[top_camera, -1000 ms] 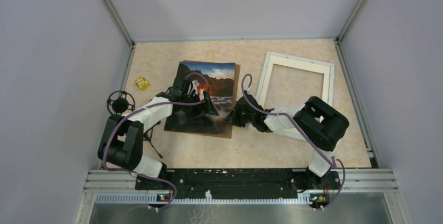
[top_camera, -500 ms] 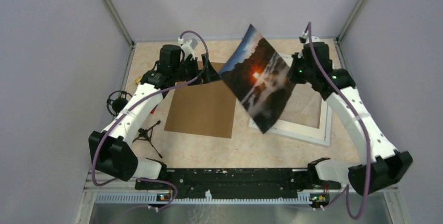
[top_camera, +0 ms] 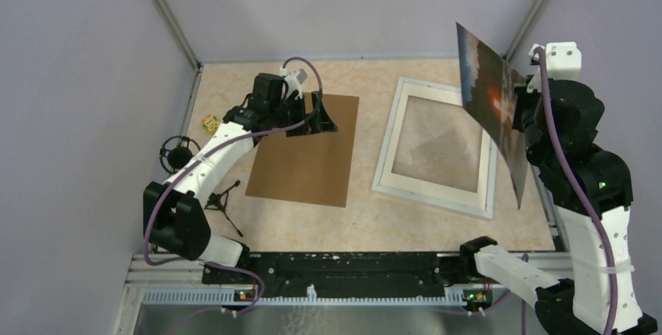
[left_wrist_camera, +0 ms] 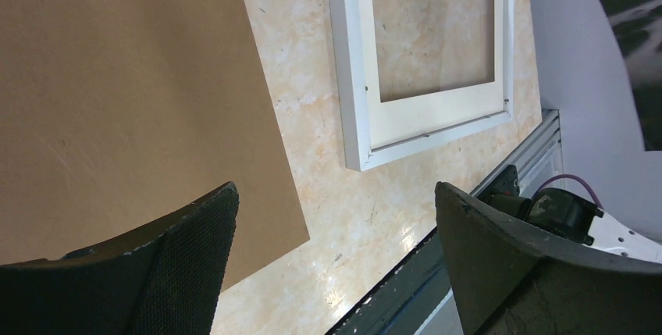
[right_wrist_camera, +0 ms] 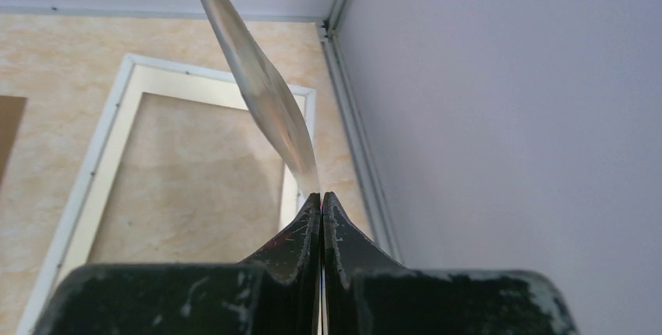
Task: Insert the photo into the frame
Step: Turn over the photo from the photo frame.
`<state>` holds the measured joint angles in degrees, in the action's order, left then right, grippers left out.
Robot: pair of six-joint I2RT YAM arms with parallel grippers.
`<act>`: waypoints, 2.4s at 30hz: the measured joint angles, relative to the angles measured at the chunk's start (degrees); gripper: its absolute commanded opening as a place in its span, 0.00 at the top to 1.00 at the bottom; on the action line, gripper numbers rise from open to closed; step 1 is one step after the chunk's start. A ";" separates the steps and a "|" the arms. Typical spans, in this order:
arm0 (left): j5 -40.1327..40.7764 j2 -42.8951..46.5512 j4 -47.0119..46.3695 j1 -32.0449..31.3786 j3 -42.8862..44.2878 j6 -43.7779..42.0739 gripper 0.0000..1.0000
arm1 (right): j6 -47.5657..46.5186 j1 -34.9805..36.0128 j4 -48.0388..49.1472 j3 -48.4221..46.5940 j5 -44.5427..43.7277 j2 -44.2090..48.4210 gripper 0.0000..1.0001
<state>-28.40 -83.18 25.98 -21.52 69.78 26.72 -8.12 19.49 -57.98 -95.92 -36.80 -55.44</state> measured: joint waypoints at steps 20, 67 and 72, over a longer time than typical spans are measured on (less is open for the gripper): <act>1.01 -4.22 -3.69 0.17 -6.38 -0.96 0.02 | 1.49 23.54 19.82 31.15 -2.36 -26.45 1.00; -0.96 -4.55 -5.84 0.37 -8.20 -0.90 0.02 | -24.37 24.90 46.58 43.12 3.21 -27.12 1.00; -0.98 -4.55 -5.84 0.37 -8.20 -0.90 0.02 | -25.97 22.91 48.46 44.92 3.96 -26.99 1.00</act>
<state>-29.39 -87.72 20.14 -21.15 61.58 25.82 -34.09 42.39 -9.52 -51.00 -32.84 -82.43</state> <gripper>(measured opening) 0.983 0.003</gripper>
